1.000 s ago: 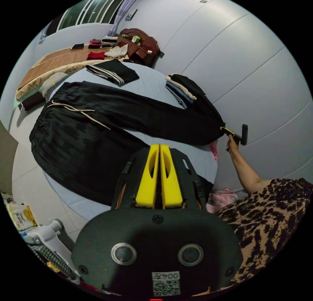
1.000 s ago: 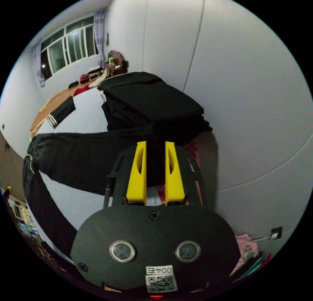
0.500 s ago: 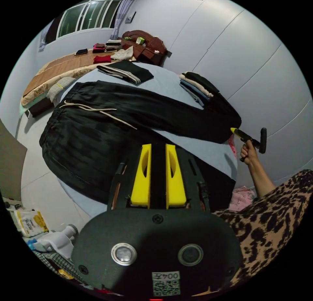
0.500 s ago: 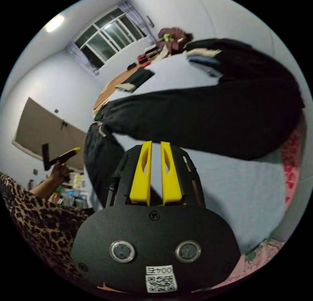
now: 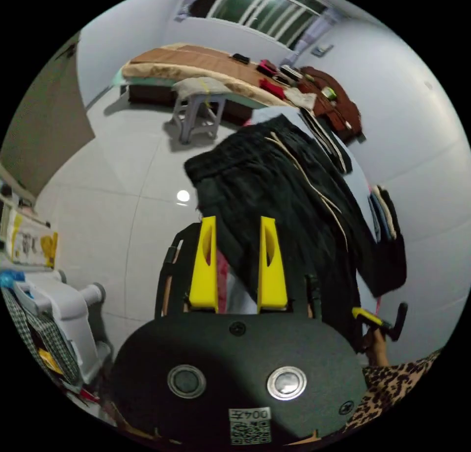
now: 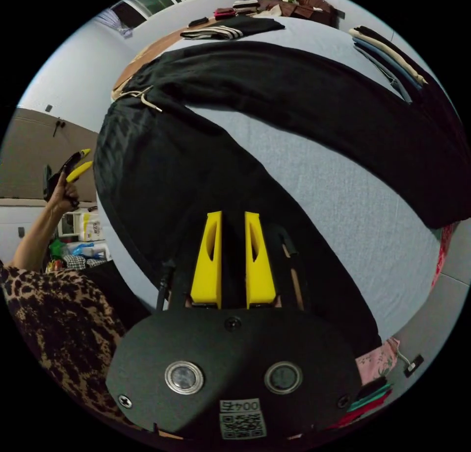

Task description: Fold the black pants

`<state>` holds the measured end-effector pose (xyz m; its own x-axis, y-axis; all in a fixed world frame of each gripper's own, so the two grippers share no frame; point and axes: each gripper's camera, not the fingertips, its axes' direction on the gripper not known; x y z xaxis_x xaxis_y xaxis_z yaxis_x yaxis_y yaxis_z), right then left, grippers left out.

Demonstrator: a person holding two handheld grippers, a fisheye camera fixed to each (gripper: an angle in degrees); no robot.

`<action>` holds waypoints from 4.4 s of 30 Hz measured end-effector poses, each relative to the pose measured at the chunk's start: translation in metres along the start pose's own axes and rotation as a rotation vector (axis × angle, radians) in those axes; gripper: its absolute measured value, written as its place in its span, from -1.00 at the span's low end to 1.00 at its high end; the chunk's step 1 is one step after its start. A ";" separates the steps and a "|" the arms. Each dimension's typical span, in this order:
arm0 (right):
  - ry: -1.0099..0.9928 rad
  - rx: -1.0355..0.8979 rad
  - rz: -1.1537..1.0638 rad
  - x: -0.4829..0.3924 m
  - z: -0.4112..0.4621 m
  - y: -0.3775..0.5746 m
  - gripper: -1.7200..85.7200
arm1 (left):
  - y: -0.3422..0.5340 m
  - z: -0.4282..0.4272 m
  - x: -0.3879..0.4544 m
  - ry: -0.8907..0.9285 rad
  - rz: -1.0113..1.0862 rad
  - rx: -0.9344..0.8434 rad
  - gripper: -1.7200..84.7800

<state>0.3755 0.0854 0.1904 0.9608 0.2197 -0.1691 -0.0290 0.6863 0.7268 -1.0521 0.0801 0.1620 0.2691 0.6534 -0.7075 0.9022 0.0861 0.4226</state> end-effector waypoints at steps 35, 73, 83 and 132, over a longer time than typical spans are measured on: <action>0.111 -0.164 0.043 0.109 0.151 0.042 -0.87 | -0.108 -0.041 0.083 -0.144 0.563 0.064 -0.80; -0.088 -0.172 0.133 0.274 0.109 0.093 -0.88 | -0.214 0.364 0.438 -0.135 1.426 -0.351 -0.68; -0.099 -0.178 0.165 0.287 0.084 0.085 -0.89 | -0.203 0.481 0.469 -0.254 1.607 -0.597 -0.67; 0.465 0.115 -0.365 0.248 -0.242 -0.093 -0.64 | 0.080 0.264 0.253 -0.216 0.861 -0.211 -0.94</action>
<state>0.5495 0.2439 -0.0803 0.6811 0.2821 -0.6756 0.3345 0.7009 0.6300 -0.8226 0.0540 -0.1329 0.8975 0.4023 -0.1809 0.2852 -0.2162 0.9338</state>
